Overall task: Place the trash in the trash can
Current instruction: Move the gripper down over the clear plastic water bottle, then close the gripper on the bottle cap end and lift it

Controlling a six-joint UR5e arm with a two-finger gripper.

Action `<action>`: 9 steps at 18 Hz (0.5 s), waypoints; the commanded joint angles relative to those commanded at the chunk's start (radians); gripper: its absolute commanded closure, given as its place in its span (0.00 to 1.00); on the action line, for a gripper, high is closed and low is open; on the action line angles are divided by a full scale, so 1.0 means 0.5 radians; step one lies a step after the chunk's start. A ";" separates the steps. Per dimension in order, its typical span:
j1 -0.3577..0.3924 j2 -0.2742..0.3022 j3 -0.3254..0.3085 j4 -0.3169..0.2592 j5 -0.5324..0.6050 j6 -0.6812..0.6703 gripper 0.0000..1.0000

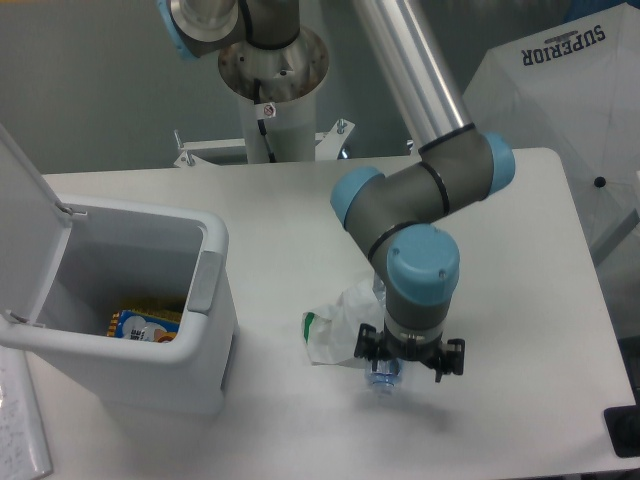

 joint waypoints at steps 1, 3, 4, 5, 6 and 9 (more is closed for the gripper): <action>-0.009 -0.019 0.006 -0.003 0.037 -0.037 0.00; -0.034 -0.019 0.003 -0.018 0.065 -0.046 0.00; -0.037 -0.028 0.006 -0.034 0.065 -0.049 0.00; -0.046 -0.052 0.006 -0.034 0.068 -0.089 0.00; -0.061 -0.071 0.016 -0.034 0.086 -0.129 0.00; -0.089 -0.083 0.003 -0.043 0.138 -0.129 0.00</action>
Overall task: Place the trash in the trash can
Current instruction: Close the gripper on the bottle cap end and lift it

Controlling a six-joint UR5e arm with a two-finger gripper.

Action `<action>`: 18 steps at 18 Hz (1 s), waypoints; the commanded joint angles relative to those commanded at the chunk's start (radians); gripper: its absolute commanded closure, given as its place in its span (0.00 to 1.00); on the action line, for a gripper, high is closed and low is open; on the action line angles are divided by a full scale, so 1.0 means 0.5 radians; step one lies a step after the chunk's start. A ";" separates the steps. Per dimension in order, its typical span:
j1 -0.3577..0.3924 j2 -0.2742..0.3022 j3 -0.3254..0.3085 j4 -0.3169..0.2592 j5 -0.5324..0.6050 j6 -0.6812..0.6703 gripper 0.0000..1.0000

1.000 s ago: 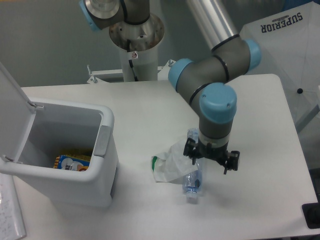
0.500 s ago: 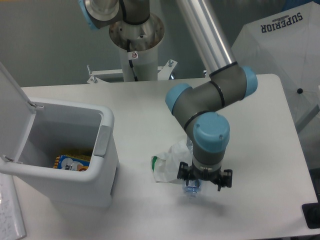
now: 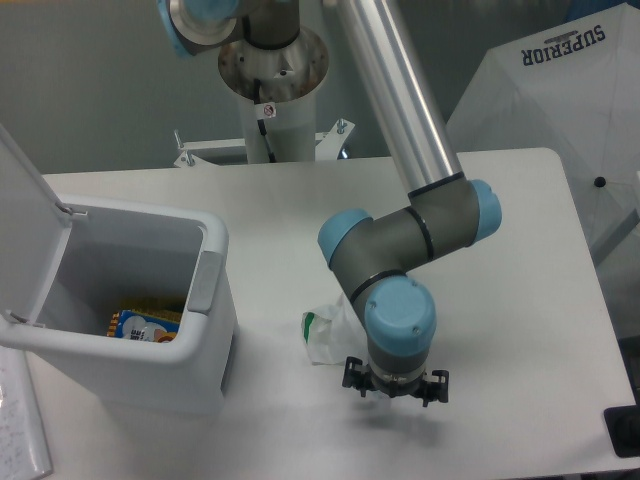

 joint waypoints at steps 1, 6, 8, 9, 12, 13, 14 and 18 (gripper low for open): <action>-0.003 0.000 -0.012 -0.009 0.000 0.000 0.00; -0.040 0.024 -0.046 -0.141 0.031 0.018 0.48; -0.040 0.031 -0.061 -0.144 0.034 0.018 0.60; -0.040 0.031 -0.074 -0.144 0.040 0.018 0.61; -0.040 0.046 -0.071 -0.144 0.046 0.021 0.82; -0.040 0.046 -0.071 -0.141 0.049 0.018 0.91; -0.040 0.049 -0.071 -0.126 0.049 0.018 0.97; -0.022 0.104 -0.046 -0.117 0.006 0.018 1.00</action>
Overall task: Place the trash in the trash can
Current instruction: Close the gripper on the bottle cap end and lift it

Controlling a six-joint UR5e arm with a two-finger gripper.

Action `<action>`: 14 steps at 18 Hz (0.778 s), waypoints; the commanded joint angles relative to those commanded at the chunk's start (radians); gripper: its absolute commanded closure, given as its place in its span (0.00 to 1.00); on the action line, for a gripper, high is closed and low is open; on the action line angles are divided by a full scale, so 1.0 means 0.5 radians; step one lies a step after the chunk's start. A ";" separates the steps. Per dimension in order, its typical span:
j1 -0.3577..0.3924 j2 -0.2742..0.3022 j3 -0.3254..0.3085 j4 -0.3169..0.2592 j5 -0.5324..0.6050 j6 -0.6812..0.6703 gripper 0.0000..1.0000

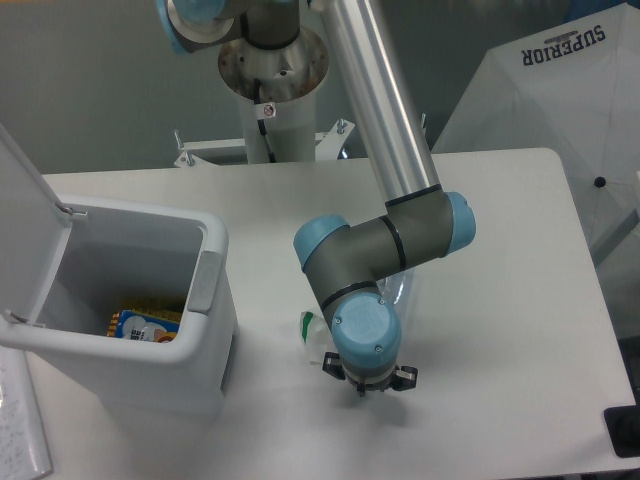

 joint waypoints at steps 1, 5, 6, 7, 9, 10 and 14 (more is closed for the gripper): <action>0.006 0.015 0.006 0.003 -0.024 -0.003 1.00; 0.083 0.147 0.034 0.138 -0.282 -0.018 1.00; 0.110 0.190 0.034 0.153 -0.370 -0.021 1.00; 0.138 0.227 0.034 0.156 -0.444 -0.021 1.00; 0.205 0.297 0.058 0.160 -0.576 -0.012 1.00; 0.230 0.322 0.086 0.169 -0.653 -0.009 1.00; 0.319 0.417 0.181 0.294 -0.984 -0.021 1.00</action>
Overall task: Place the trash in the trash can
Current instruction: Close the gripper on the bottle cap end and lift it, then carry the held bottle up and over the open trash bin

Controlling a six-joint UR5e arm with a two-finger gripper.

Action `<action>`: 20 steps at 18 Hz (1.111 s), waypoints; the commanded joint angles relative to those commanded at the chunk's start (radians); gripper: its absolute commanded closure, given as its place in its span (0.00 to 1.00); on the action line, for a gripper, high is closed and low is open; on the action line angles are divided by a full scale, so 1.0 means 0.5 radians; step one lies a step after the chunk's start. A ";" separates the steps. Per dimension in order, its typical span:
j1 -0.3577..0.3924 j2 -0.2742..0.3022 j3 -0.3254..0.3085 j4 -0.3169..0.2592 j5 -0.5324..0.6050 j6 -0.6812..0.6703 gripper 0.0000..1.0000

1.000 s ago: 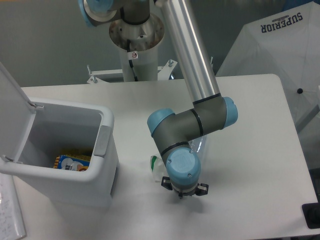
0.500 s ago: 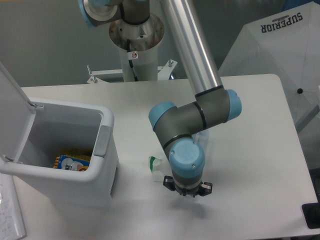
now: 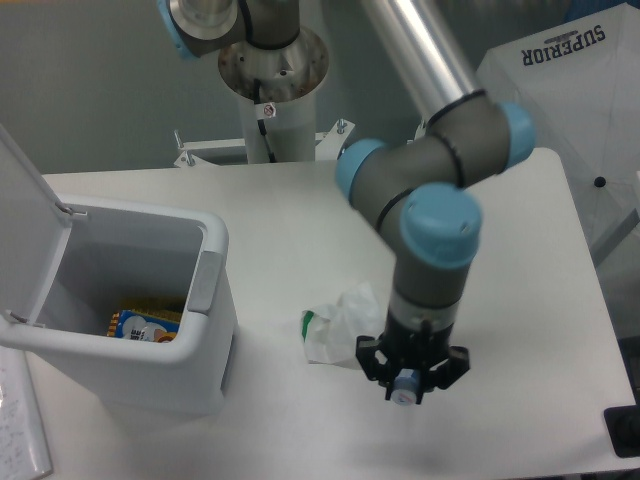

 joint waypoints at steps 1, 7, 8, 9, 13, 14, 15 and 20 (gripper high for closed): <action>0.021 0.028 0.015 0.022 -0.071 -0.003 1.00; 0.037 0.129 0.144 0.034 -0.623 -0.178 1.00; 0.034 0.132 0.157 0.034 -0.739 -0.236 1.00; 0.034 0.135 0.172 0.034 -0.846 -0.285 1.00; -0.033 0.206 0.190 0.046 -0.988 -0.365 1.00; -0.058 0.209 0.190 0.080 -1.037 -0.368 1.00; -0.067 0.215 0.190 0.110 -1.089 -0.380 1.00; -0.131 0.289 0.282 0.181 -1.310 -0.405 1.00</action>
